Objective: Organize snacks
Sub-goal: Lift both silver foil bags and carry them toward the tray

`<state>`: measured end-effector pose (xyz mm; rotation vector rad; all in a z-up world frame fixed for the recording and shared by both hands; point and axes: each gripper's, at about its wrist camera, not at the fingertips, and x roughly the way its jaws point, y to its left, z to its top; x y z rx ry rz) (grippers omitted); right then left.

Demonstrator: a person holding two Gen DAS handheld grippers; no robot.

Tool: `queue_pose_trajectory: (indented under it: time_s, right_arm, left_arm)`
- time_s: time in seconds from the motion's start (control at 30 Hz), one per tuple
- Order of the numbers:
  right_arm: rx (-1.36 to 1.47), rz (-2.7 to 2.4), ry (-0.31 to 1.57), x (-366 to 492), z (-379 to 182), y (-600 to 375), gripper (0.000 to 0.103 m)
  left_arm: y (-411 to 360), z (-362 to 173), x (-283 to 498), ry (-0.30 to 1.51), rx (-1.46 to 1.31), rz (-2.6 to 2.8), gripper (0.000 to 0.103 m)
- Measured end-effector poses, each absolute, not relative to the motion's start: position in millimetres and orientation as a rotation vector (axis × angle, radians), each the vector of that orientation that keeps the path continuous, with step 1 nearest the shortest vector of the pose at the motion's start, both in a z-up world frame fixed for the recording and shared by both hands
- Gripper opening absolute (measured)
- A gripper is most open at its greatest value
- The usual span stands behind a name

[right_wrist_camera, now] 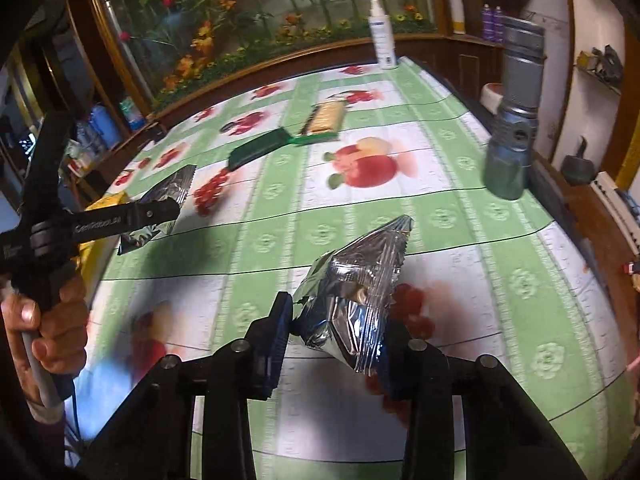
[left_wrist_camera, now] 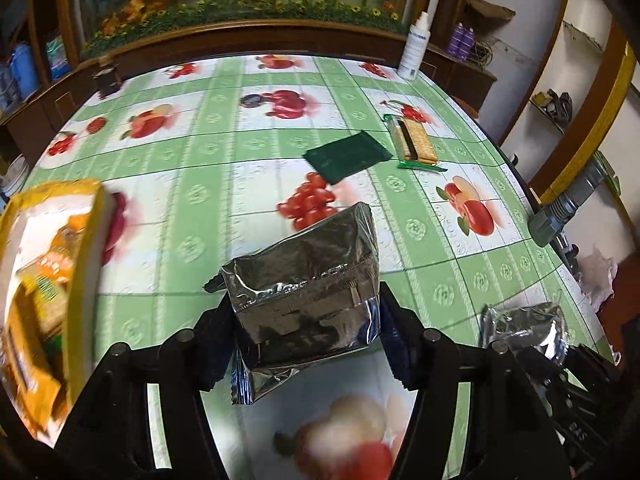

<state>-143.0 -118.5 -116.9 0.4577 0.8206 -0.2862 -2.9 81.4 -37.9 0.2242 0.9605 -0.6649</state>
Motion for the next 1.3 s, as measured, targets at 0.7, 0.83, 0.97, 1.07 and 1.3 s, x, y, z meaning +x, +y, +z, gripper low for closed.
queue_pose_trajectory:
  time_s: [0.7, 0.83, 0.97, 1.07, 1.3]
  right_arm:
    - [0.537, 0.0, 0.757, -118.3, -106.5, -45.3, 0.024]
    - [0.526, 0.031, 0.735, -114.1, -96.4, -33.2, 0.023]
    - [0.527, 0.071, 0.714, -107.9, -84.7, -21.4, 0.023]
    - [0.516, 0.103, 0.704, -99.8, -76.4, -9.5, 0.023]
    - [0.485, 0.182, 0.707, -74.7, -65.5, 22.3, 0.023]
  left_arm:
    - [193.5, -0.8, -36.0, 0.793, 0.244, -0.431, 0.062]
    - [209.9, 1.5, -33.7, 0.772, 0.243, -0.368, 0.062]
    - [224.5, 1.4, -30.4, 0.771, 0.229, -0.333, 0.062]
    - [235.0, 1.7, -27.3, 0.768, 0.224, -0.302, 0.062]
    - [260.2, 3.7, -18.0, 0.771, 0.195, -0.251, 0.062]
